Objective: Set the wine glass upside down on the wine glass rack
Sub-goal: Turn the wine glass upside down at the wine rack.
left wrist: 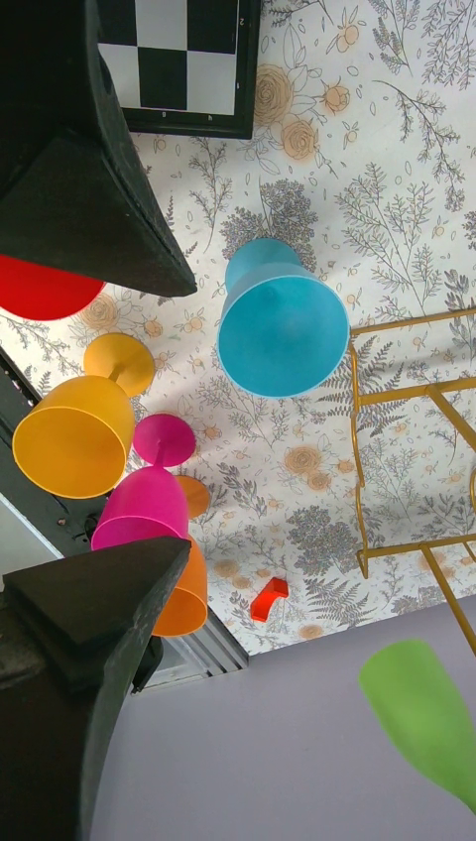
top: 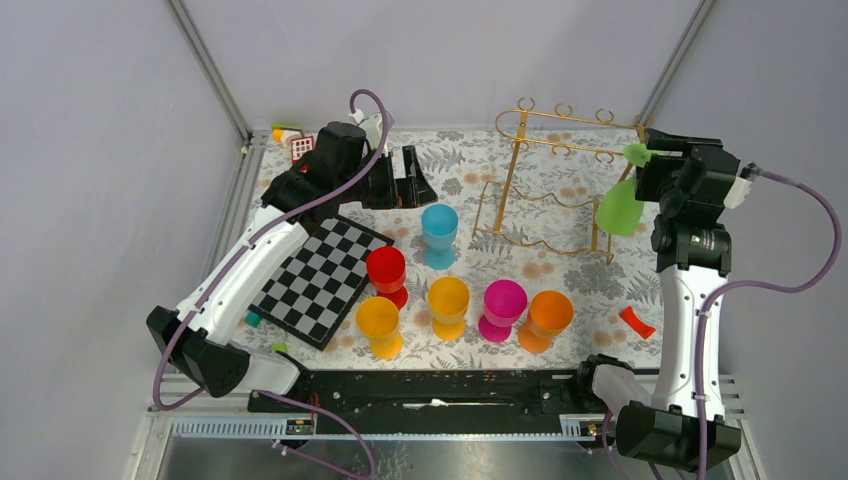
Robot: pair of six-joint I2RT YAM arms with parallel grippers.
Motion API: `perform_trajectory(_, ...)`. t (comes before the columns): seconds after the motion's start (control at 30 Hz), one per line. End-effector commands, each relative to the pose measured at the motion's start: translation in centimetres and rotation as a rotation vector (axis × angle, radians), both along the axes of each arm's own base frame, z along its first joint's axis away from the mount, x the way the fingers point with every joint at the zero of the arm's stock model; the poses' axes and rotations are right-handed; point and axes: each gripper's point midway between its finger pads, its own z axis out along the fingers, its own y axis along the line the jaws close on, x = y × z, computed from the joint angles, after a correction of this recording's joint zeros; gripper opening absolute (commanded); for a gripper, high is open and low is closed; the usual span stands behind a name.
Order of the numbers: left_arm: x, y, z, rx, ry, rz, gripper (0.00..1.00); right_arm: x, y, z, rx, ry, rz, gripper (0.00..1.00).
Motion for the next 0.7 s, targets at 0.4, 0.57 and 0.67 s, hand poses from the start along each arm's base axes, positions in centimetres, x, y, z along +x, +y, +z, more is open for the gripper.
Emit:
perform_trajectory(0.4,0.2,0.1,3.2,-0.050,-0.077,0.003,0.99,-1.9,0.4,1.3,0.032,0.026,-0.001,0.86)
perform_trajectory(0.57,0.3,0.0,3.1,-0.050,-0.076,0.004,0.99,-2.0,0.5,1.3,0.047,0.023,0.007,0.90)
perform_trajectory(0.67,0.4,-0.1,3.3,-0.053,-0.076,0.002,0.99,-2.1,0.6,1.4,0.045,0.019,0.013,0.90)
